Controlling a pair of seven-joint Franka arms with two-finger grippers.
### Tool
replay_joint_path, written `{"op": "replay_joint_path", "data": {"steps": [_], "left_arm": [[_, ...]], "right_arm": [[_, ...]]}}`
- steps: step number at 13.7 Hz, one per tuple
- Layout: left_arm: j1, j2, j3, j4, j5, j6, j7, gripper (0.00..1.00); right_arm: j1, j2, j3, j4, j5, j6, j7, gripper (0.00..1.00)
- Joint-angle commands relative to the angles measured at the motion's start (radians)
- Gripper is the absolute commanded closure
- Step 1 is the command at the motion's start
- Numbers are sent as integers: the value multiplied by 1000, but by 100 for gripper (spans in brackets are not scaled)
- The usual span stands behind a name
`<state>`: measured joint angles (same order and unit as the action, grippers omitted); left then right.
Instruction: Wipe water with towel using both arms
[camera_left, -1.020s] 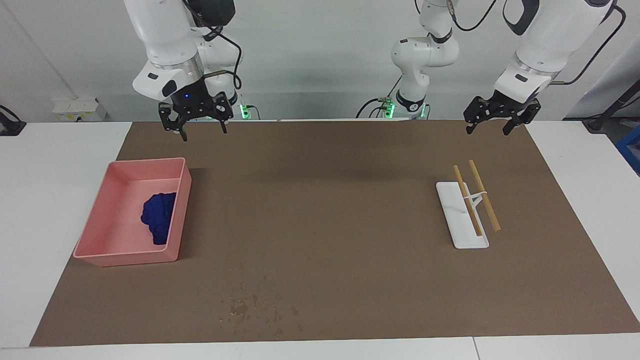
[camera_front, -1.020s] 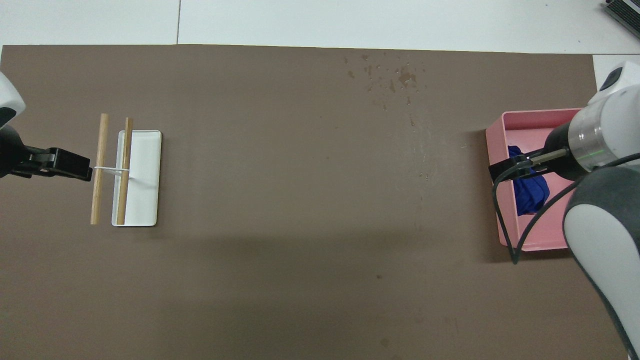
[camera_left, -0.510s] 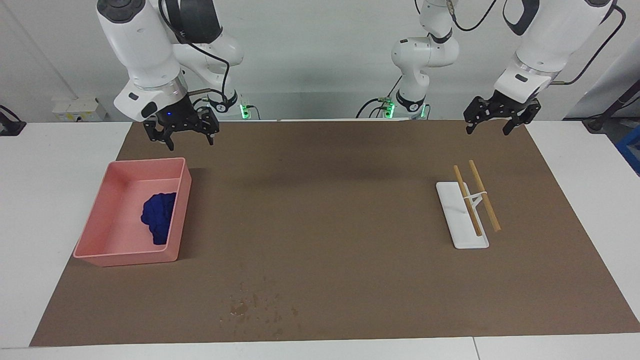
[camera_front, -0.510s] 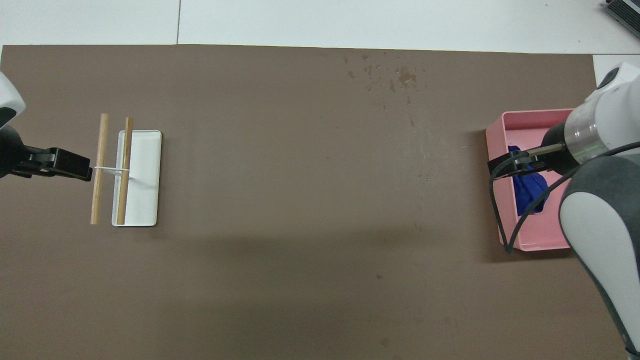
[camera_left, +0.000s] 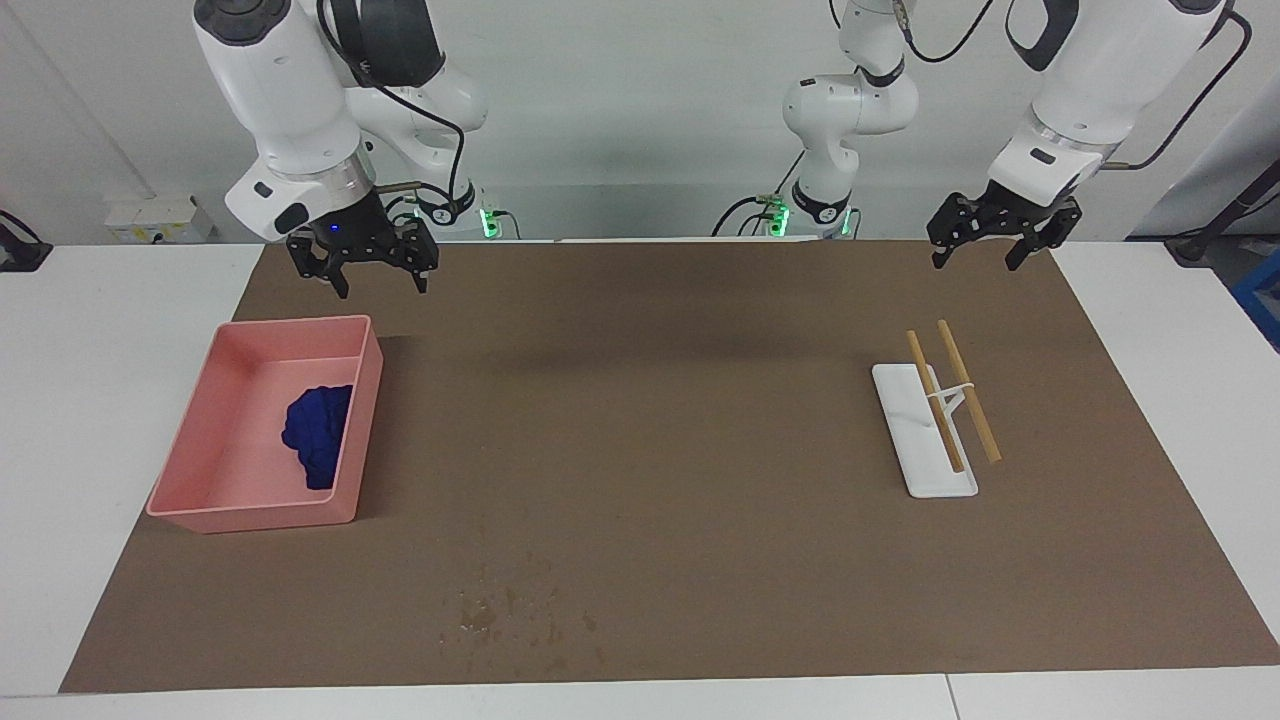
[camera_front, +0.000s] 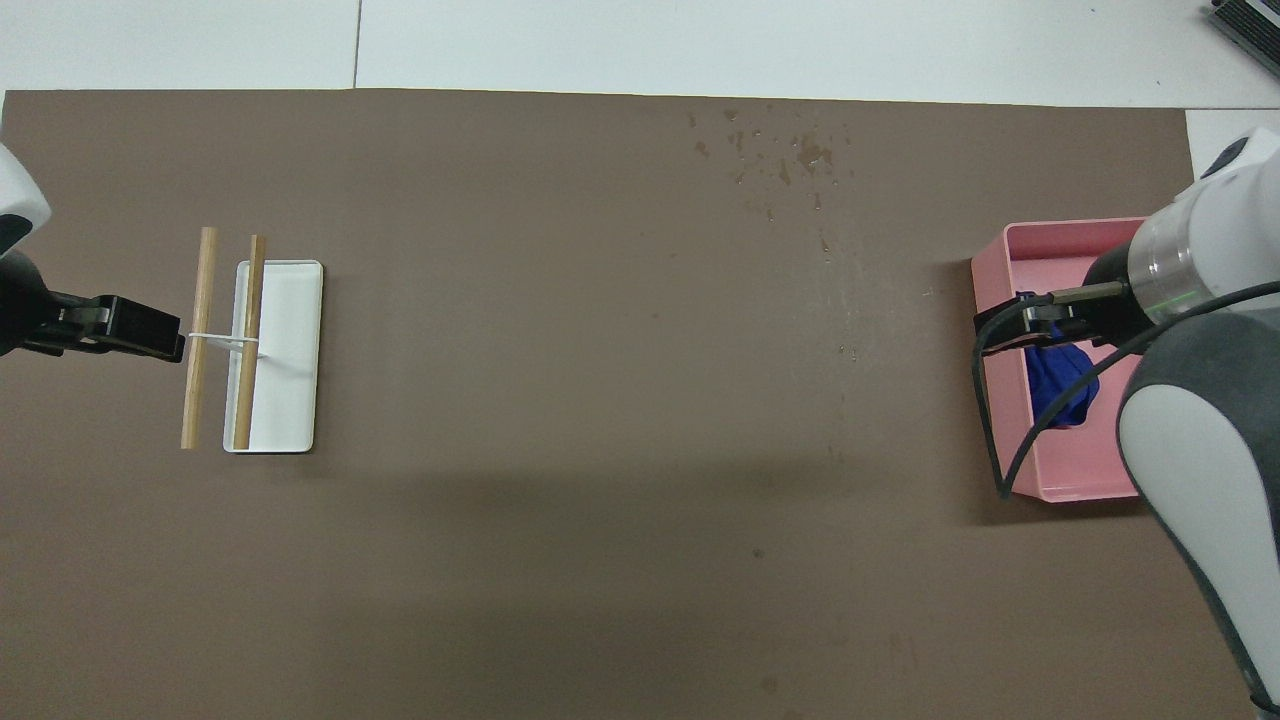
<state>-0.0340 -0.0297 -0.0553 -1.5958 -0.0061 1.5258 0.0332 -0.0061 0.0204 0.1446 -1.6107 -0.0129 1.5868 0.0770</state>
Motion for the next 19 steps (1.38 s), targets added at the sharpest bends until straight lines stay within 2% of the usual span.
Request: {"op": "replay_joint_path", "data": {"steps": [1,13,16,19], "left_arm": [[-1,-24,5,-27,-12,8,-1,0],[-1,-24,5,-27,-12,8,-1,0],[-1,-24,5,-27,-12,8,-1,0],[-1,-22,5,-27,-12,8,-1,0]], "right_arm": [[-8,-4,4,8,7,-15,17,0],[-11,-4,1,6,10,10,12,0],[-11,-4,-60,8,14,10,-12,0],[-9,-4,-68,8,14,10,-23,0]]}}
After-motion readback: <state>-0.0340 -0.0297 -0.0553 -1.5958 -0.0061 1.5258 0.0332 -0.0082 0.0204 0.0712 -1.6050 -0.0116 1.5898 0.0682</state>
